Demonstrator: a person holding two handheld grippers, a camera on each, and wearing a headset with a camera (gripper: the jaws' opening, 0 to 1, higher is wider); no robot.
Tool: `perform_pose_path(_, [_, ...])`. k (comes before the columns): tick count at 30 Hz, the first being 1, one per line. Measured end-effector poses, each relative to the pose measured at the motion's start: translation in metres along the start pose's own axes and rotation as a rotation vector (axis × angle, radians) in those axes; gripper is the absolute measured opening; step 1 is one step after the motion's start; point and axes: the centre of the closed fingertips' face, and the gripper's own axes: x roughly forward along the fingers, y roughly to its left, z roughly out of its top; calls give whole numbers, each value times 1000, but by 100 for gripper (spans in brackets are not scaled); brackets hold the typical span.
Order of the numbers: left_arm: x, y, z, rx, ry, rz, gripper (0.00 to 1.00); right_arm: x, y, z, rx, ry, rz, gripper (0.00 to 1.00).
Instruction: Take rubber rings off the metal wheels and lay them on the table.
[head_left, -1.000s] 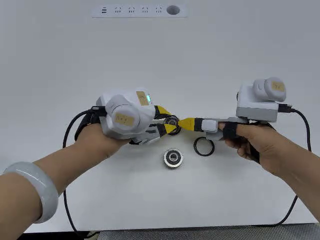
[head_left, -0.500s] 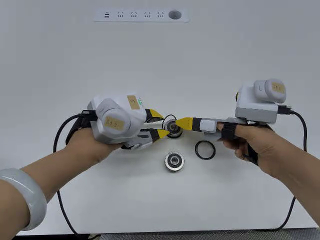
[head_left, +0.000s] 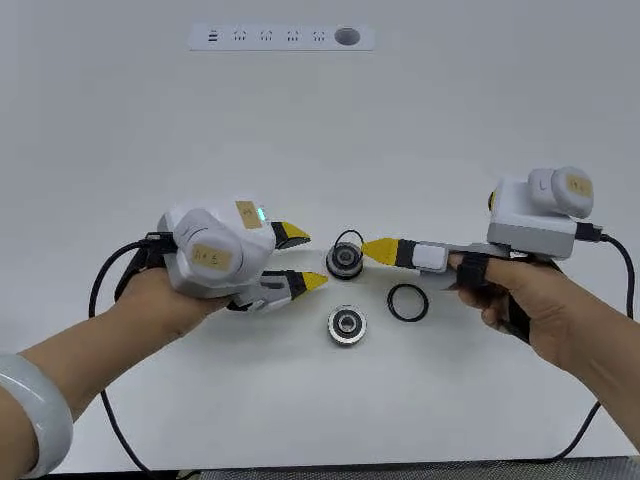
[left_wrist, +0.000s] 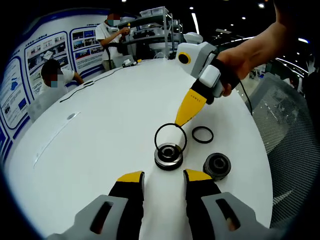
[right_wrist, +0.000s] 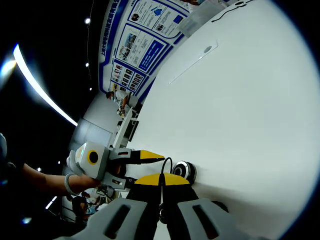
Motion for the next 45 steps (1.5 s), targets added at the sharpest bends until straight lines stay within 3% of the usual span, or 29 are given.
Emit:
perform_pose_path(9, [-3, 2, -5, -25, 0, 14, 39, -23, -3, -12, 48, -32, -8, 2])
perform_pose_path(18, [-4, 1, -6, -31, 3, 12, 40, -44, -16, -26, 101, -56, -47, 2])
perform_pose_path(31, [-4, 0, -8, -35, 8, 11, 38, -55, -39, -41, 153, -44, -106, 2])
perform_pose_path(39, [-5, 1, -11, -37, 13, 11, 38, -57, -48, -49, 103, -6, -168, 5])
perform_pose_path(45, [-4, 1, -9, -37, 7, 11, 38, -57, -47, -51, 7, 35, -202, 10])
